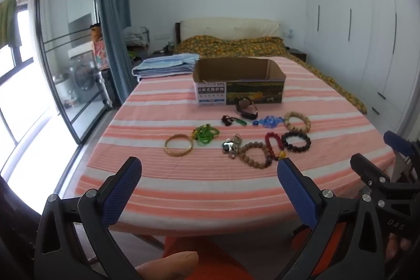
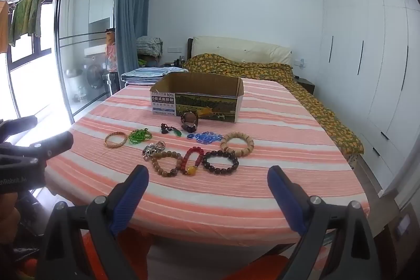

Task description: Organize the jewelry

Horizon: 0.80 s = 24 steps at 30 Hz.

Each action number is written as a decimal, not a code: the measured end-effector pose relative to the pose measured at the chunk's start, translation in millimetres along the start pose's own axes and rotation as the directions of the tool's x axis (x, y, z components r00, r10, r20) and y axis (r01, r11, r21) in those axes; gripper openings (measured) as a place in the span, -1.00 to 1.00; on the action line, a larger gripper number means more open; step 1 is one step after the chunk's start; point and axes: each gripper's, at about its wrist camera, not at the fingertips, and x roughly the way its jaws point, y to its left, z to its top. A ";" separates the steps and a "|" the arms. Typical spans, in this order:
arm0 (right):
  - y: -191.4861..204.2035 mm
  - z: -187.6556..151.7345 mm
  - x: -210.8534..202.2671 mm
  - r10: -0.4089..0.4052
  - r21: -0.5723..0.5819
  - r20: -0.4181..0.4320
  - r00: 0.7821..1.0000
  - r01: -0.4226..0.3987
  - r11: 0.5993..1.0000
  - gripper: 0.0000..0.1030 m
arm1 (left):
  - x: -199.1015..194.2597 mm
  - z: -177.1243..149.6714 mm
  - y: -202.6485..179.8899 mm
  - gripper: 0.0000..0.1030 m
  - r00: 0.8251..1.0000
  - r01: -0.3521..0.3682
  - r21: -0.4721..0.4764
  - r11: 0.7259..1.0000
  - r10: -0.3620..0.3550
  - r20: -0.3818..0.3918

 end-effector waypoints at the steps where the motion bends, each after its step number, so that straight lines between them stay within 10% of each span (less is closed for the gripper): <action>1: -0.1 -0.1 -0.1 0.000 0.000 0.003 1.000 0.000 1.000 0.83 | 0.8 -1.1 0.9 0.99 1.000 0.002 0.001 1.000 -0.002 0.002; 24: 2.6 0.6 7.6 -0.011 -0.017 0.001 1.000 0.011 1.000 0.83 | 17.9 -2.6 1.1 1.00 0.999 0.029 0.014 0.999 -0.028 -0.034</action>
